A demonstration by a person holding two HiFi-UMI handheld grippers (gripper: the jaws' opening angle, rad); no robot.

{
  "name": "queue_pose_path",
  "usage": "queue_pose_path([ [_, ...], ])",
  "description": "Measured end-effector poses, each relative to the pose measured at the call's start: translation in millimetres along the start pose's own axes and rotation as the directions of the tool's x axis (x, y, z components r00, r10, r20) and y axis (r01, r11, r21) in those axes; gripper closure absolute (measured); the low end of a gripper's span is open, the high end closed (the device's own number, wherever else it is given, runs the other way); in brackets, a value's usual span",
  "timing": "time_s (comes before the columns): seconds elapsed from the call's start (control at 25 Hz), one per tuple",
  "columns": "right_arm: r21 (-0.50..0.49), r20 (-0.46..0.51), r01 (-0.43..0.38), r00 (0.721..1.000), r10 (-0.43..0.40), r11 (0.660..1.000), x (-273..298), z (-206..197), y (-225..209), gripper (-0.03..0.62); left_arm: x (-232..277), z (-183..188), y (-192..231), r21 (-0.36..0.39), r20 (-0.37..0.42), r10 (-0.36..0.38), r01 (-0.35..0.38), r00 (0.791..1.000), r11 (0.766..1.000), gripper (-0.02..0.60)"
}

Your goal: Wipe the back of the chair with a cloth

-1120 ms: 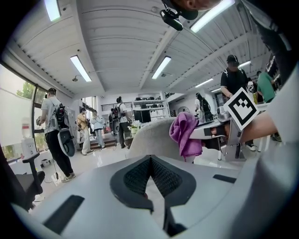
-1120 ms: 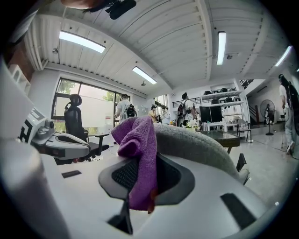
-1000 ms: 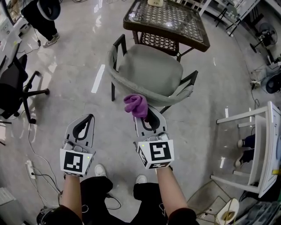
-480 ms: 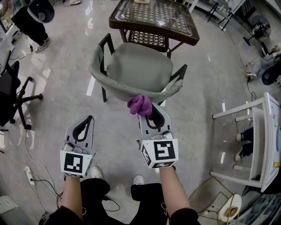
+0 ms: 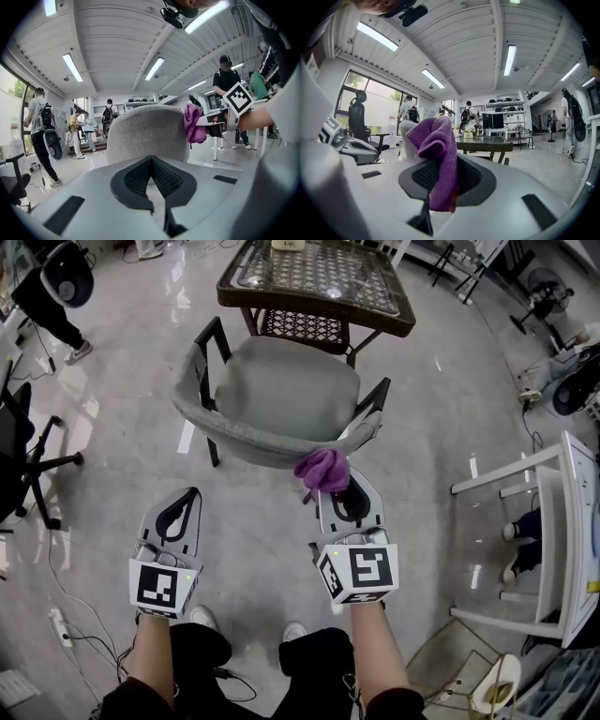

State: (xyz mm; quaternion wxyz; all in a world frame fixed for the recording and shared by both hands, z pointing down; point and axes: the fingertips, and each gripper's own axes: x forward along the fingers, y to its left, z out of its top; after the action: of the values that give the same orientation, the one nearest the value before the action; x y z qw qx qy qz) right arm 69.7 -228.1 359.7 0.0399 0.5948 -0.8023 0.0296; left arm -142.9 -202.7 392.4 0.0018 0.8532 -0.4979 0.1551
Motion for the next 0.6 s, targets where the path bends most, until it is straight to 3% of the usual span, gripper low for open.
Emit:
queue_pose_path([
  [0.08,-0.001,0.002,0.023,1.000,-0.023,1.000,-0.4,-2.9,-8.1,0.497,5.1,-6.9,0.3,0.002,-0.001,-0.005,0.005,1.000,1.000,0.572],
  [0.24,0.042,0.017,0.043,0.999,-0.044,0.998,0.3,-9.9,-20.3,0.497,15.1,-6.8,11.4,0.016,0.074,0.031,-0.032,0.997,0.999,0.572],
  [0.36,0.001,0.045,0.054,0.998,-0.054,0.999,-0.9,-11.9,-27.1,0.497,19.8,-11.6,14.6,0.026,0.095,0.047,-0.050,0.994,0.998,0.572],
  [0.48,-0.017,0.073,0.050,0.996,-0.049,0.999,-8.9,-15.1,-17.7,0.499,23.0,-35.0,13.4,0.035,0.062,0.039,-0.041,0.997,0.999,0.572],
  [0.6,-0.025,0.099,-0.005,0.995,0.008,1.000,-11.0,-25.7,10.4,0.499,27.9,-54.8,18.4,0.050,0.055,0.040,-0.043,0.998,0.998,0.572],
])
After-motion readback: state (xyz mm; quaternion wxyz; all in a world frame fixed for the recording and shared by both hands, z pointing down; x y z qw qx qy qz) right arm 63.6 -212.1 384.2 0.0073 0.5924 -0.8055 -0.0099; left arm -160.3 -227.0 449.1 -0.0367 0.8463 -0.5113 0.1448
